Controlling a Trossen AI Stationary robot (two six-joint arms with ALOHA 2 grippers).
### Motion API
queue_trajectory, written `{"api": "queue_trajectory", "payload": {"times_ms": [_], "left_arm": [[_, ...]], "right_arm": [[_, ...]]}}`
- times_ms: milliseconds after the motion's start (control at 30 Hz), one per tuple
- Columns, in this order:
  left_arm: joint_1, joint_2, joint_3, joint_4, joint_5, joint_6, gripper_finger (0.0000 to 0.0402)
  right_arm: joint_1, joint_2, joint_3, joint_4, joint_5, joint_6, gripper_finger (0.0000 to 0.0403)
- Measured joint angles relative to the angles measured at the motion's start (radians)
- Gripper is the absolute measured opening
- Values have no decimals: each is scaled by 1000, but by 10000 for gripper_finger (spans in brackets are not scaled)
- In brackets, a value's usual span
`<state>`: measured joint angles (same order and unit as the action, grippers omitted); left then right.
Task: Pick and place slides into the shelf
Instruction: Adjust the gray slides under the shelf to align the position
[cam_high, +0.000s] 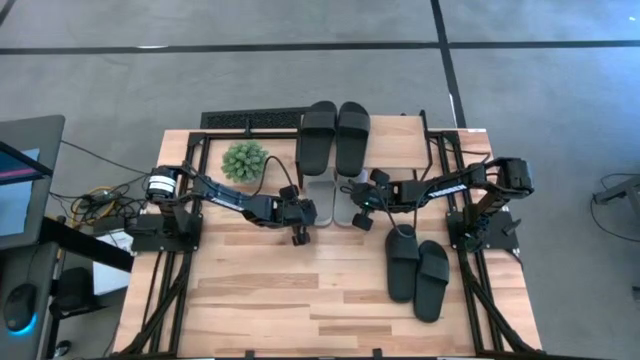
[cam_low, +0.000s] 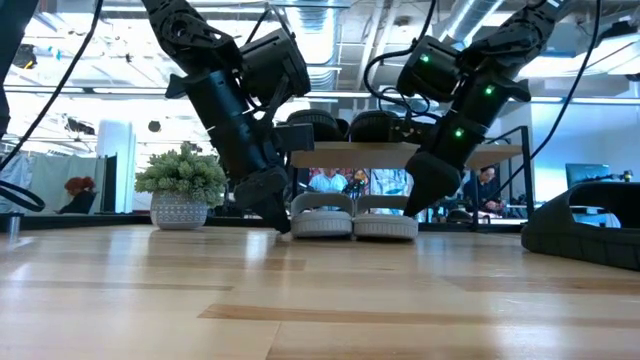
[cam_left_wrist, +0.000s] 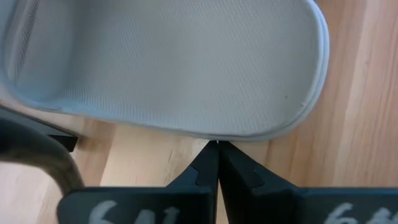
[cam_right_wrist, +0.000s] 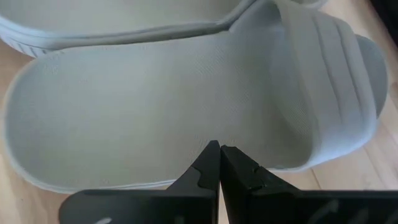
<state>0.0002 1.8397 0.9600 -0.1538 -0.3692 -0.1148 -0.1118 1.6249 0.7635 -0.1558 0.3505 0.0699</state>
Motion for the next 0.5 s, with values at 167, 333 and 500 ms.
{"api": "queue_trajectory", "payload": {"times_ms": [167, 333, 500], "left_arm": [[-8, 0, 0, 8, 5, -11, 0], [-22, 0, 0, 15, 6, -29, 0], [-27, 0, 0, 12, -2, -33, 0]], "right_arm": [[7, 0, 0, 35, -15, -18, 0], [7, 0, 0, 40, -15, -23, 0], [18, 0, 0, 15, -14, -23, 0]]}}
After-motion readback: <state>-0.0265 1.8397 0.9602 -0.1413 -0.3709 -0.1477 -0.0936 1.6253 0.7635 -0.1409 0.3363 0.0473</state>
